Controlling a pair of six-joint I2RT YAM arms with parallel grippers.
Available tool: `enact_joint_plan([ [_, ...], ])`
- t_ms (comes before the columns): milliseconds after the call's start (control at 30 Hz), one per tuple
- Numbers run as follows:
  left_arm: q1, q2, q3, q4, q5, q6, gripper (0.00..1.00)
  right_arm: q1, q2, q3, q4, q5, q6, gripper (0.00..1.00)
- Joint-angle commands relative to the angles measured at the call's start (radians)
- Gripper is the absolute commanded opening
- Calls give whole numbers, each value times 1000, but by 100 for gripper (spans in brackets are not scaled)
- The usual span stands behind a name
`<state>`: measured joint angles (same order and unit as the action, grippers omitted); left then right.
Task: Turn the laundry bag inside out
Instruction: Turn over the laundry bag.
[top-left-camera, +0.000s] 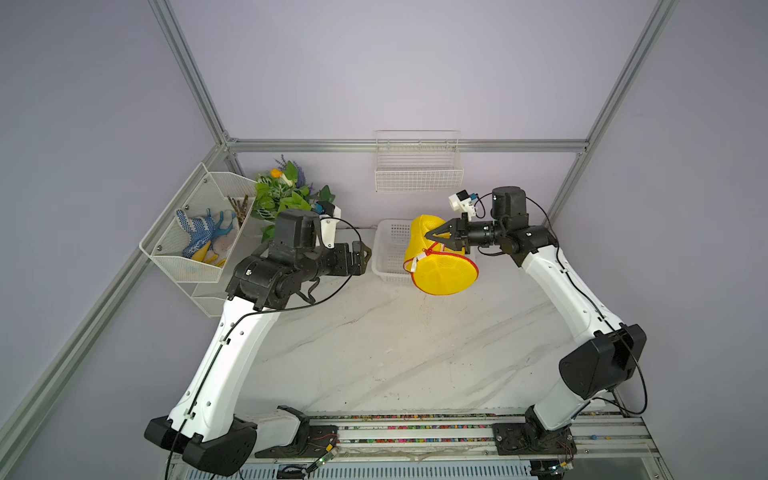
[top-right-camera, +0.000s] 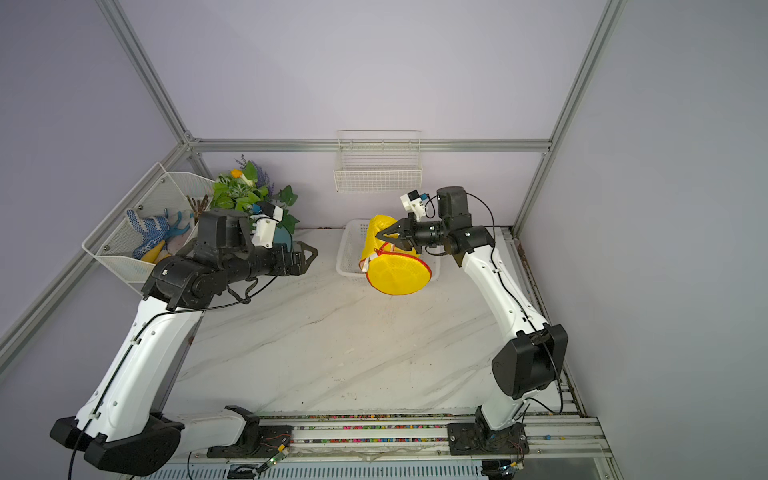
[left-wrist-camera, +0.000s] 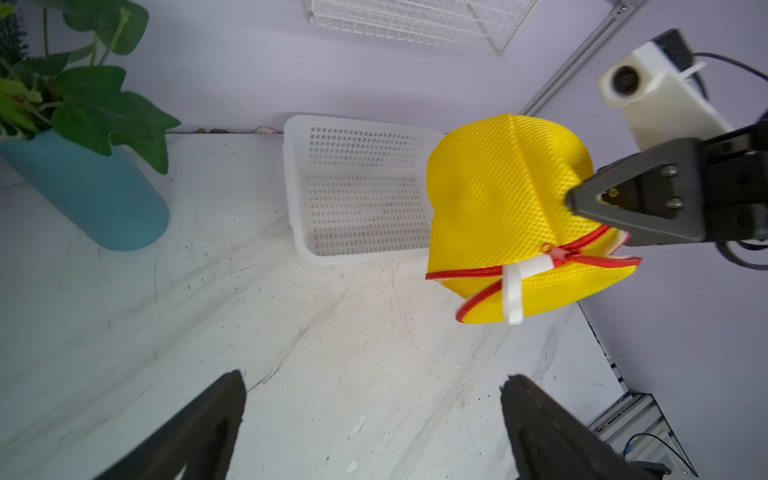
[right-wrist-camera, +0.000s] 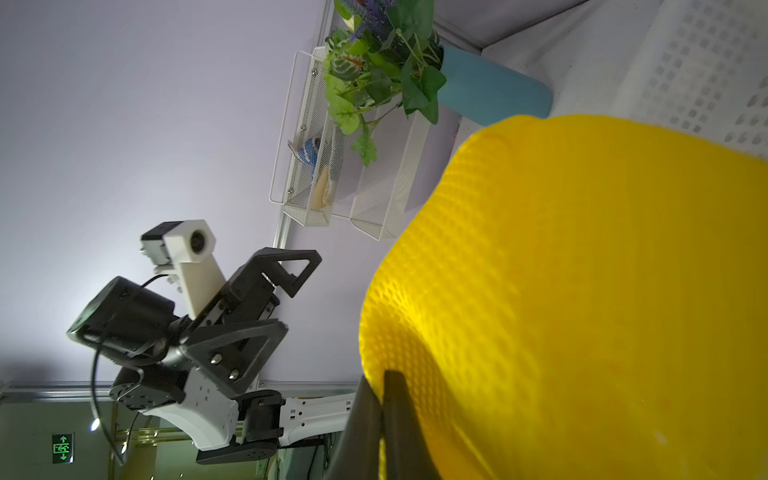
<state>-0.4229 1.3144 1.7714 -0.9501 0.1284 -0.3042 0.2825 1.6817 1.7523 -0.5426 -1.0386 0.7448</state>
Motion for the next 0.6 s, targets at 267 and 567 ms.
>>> enact_joint_plan([
  [267, -185, 131, -45, 163, 121, 15, 100, 3, 13, -27, 116, -125, 137, 0],
  [567, -185, 145, -123, 196, 271, 37, 100, 5, -4, -76, 255, -164, 259, 0],
])
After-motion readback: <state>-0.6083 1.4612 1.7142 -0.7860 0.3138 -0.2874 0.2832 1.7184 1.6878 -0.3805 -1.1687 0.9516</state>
